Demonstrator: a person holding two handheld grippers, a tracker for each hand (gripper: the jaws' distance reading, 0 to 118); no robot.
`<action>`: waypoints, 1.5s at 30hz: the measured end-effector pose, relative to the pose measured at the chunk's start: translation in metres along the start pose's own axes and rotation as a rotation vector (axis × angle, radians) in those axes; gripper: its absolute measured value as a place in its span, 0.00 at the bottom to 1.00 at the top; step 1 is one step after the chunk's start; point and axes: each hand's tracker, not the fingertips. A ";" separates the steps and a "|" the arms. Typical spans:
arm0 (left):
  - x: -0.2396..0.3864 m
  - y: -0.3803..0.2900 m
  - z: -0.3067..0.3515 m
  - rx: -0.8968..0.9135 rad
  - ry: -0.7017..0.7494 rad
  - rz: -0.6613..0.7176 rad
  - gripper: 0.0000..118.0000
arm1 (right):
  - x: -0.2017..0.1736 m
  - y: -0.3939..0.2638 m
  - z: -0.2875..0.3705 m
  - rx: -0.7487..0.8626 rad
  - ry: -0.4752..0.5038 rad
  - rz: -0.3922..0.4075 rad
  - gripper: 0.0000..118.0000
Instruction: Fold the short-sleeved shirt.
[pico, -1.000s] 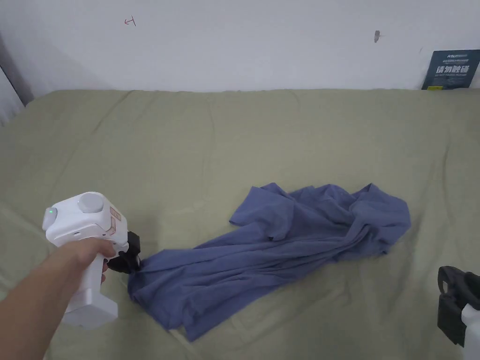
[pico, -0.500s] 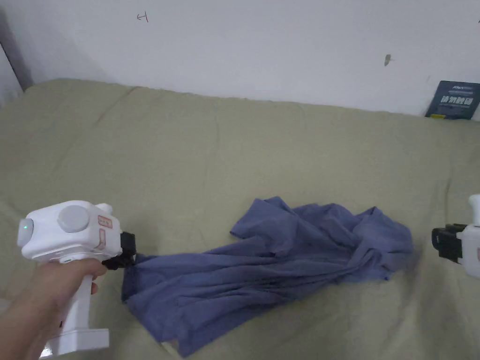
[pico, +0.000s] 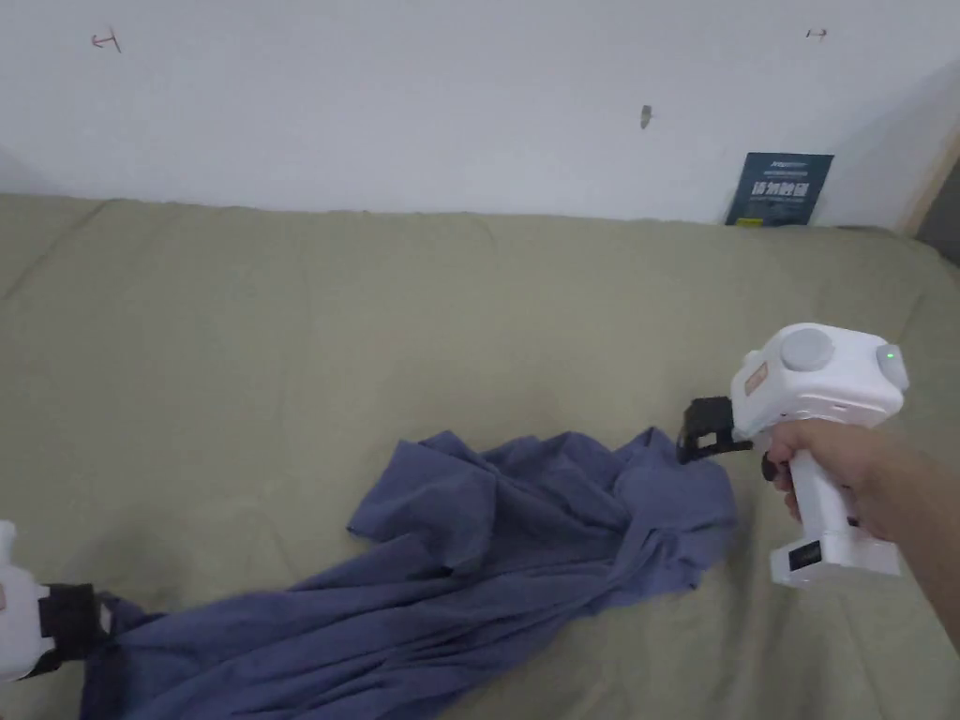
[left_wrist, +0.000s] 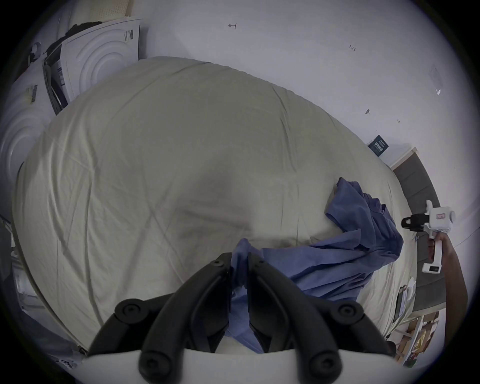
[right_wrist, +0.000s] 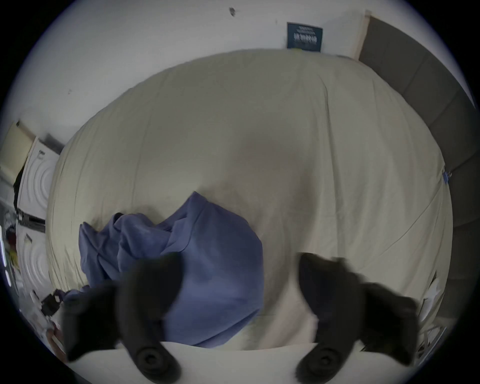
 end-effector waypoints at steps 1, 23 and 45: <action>0.000 0.000 -0.001 0.004 0.015 -0.008 0.10 | -0.001 0.001 -0.002 0.009 -0.002 0.003 0.88; 0.015 -0.004 0.001 0.013 0.076 -0.067 0.10 | 0.027 -0.019 -0.027 0.015 0.061 -0.072 0.26; 0.087 0.082 0.126 0.458 -0.074 -0.150 0.06 | -0.028 -0.057 0.252 0.698 0.229 0.215 0.03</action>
